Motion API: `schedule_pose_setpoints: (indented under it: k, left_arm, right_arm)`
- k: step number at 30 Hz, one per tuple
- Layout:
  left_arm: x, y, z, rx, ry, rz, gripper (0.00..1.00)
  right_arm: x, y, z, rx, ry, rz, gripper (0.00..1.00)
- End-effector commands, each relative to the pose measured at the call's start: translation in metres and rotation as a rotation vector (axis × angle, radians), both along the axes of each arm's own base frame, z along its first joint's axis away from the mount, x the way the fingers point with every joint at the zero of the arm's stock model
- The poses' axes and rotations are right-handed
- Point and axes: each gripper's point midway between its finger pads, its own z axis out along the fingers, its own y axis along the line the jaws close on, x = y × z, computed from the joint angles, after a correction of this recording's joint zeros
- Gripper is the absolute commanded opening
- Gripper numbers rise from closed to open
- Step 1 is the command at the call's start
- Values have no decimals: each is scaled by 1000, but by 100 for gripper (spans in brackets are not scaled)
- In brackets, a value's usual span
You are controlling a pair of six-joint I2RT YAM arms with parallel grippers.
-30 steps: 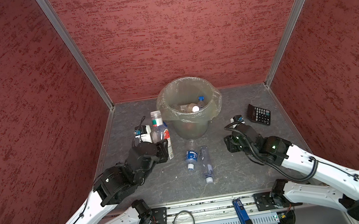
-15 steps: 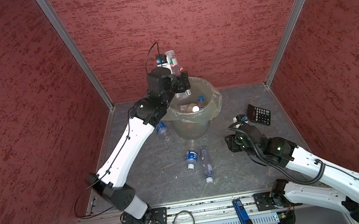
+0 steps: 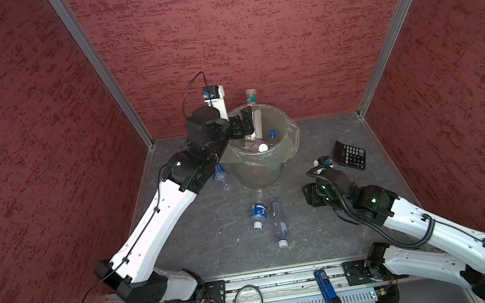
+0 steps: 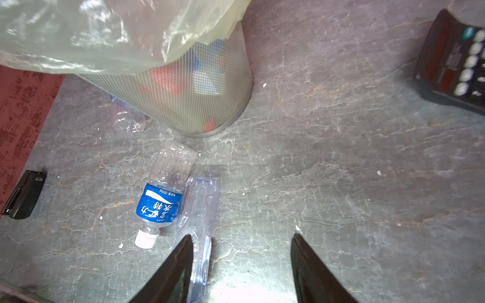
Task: Throw the plastic bottles in the bin
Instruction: Throw the plastic bottle into the trash bin, then pick up the plastic bottle from the center of the table.
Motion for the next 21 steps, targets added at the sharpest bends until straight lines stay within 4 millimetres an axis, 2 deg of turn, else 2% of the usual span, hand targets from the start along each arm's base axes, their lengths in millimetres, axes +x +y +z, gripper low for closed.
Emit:
schedule_pose_setpoints:
  k: [1, 5, 7, 11, 16, 19, 21]
  left_arm:
    - [-6, 20, -22, 35, 39, 54, 100]
    - [-19, 50, -64, 37, 118, 113, 100]
    - [-24, 67, -96, 39, 180, 151, 100]
    - [-35, 92, -160, 25, 321, 207, 100]
    - [-52, 106, -226, 12, 453, 235, 100]
    - [-59, 109, -253, 7, 517, 233, 99]
    - [-64, 110, -269, 8, 554, 230, 100]
  right_arm:
    - [1, 22, -8, 40, 20, 47, 68]
    - [-4, 55, -31, 30, 76, 126, 79]
    - [-7, 72, -42, 27, 101, 157, 82]
    - [-11, 92, -64, 17, 152, 188, 85]
    - [-19, 108, -104, -17, 234, 222, 86]
    - [-24, 113, -128, -51, 278, 233, 86]
    - [-26, 115, -139, -64, 298, 238, 82]
